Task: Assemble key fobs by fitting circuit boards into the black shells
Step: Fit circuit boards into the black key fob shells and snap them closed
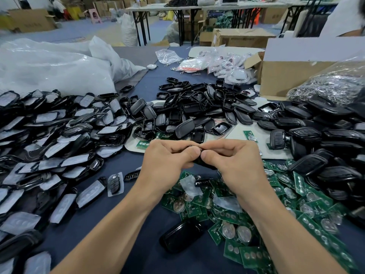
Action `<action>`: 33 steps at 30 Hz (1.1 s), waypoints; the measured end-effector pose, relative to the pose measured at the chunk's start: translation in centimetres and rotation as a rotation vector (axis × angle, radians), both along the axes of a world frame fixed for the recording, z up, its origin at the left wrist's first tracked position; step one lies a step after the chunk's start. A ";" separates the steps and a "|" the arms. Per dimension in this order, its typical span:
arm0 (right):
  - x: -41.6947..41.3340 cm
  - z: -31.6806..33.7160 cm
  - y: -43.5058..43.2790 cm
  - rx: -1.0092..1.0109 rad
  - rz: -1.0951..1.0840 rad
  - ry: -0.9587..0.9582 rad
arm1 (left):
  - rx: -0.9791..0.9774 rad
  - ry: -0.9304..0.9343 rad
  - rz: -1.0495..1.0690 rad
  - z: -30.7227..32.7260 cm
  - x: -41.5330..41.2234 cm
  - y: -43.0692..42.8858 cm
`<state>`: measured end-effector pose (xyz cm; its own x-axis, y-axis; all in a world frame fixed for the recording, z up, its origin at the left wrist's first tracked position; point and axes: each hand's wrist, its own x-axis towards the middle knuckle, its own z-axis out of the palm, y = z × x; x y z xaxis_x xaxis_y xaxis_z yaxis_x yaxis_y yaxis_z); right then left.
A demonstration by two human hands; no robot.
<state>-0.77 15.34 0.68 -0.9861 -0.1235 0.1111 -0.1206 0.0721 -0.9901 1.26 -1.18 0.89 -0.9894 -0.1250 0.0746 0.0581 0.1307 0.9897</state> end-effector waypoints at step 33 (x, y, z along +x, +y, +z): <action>0.9 0.8 -1.3 -0.279 0.051 -0.349 | 0.192 -0.066 0.003 0.0 0.0 0.4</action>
